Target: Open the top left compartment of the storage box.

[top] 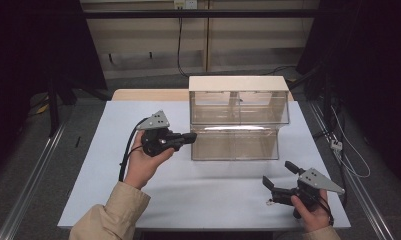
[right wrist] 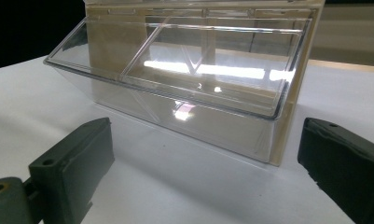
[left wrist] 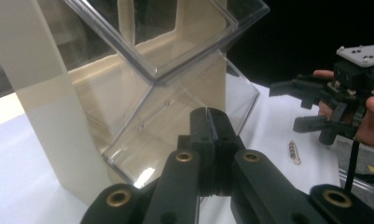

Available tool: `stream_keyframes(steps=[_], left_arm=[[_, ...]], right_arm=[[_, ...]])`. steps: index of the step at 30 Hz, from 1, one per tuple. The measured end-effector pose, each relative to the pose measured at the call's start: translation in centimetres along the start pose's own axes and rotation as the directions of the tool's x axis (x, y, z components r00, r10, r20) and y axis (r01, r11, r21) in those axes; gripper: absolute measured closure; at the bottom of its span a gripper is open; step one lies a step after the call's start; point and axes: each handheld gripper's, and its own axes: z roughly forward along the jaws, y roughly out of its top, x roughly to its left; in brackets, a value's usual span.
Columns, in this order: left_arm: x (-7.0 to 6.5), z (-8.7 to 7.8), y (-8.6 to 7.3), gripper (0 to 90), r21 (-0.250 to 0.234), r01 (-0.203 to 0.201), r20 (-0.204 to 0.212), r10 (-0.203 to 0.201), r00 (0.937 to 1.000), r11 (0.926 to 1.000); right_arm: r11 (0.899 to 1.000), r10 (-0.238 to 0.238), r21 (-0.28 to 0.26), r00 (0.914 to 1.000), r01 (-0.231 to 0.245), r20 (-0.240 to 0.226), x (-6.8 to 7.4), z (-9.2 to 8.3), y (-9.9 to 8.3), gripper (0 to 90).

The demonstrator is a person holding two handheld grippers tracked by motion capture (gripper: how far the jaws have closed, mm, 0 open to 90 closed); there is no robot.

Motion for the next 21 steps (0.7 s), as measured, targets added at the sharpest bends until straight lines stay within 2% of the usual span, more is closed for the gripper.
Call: stream_keyframes(steps=[21], left_arm=[[1.1,1.3,0.8,90.0,0.0,0.014,-0.039,-0.014,0.9991,0.9999]], right_arm=[[1.0,0.002,-0.001,1.0,-0.002,-0.003,0.0,0.0,0.0,3.1]])
